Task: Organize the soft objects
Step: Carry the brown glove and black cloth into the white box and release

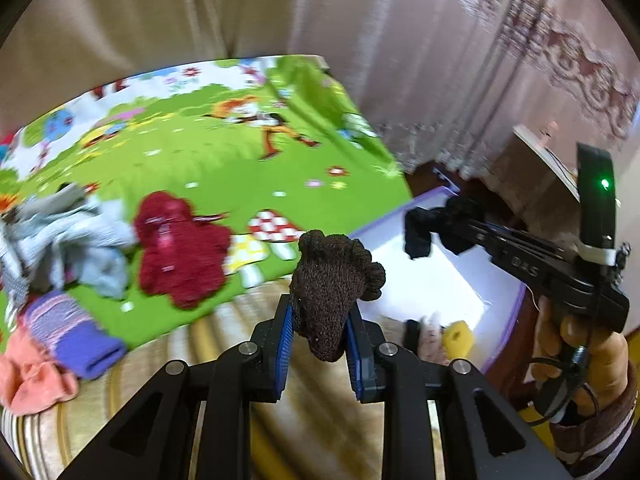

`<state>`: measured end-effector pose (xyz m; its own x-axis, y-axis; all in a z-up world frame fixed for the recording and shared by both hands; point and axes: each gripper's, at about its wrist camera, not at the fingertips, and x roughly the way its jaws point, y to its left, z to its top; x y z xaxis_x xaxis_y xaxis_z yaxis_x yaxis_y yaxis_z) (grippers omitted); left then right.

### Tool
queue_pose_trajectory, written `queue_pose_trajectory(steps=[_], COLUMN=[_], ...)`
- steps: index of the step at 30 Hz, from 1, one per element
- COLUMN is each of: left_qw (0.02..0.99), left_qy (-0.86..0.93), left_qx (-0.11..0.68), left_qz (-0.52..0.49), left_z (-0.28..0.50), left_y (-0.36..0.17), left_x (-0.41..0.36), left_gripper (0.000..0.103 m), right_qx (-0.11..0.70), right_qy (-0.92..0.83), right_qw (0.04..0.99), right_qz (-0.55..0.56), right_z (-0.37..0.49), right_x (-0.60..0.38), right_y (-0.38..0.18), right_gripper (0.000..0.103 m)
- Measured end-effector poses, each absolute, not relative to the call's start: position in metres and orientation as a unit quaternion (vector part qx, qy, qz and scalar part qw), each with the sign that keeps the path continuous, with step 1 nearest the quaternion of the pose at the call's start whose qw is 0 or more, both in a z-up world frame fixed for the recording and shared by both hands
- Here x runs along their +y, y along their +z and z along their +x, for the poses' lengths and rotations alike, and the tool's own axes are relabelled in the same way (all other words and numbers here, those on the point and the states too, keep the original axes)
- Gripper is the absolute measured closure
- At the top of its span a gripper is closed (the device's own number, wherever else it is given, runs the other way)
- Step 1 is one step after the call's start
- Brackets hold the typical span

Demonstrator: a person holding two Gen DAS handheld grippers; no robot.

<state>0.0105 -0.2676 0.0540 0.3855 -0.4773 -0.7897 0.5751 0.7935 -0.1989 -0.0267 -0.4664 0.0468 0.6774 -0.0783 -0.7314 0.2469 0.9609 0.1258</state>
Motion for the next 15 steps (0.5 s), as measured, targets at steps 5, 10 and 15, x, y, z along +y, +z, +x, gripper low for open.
queue_pose_trajectory(steps=[5, 10, 15], left_qw=[0.821, 0.811, 0.805], left_qy=[-0.344, -0.37, -0.366], left_qx=[0.451, 0.448, 0.465], left_qz=[0.066, 0.066, 0.05], left_z=[0.005, 0.005, 0.011], left_y=[0.055, 0.055, 0.047], left_x=[-0.297, -0.317, -0.317], left_gripper=[0.078, 0.063, 0.052], right_qx=[0.385, 0.383, 0.378], right_qy=[-0.116, -0.131, -0.137], right_qw=[0.908, 0.906, 0.906], right_qz=[0.115, 0.123, 0.133], right_z=[-0.036, -0.04, -0.045], right_x=[-0.485, -0.498, -0.504], right_y=[0.046, 0.046, 0.044], right_gripper=[0.087, 0.079, 0.046])
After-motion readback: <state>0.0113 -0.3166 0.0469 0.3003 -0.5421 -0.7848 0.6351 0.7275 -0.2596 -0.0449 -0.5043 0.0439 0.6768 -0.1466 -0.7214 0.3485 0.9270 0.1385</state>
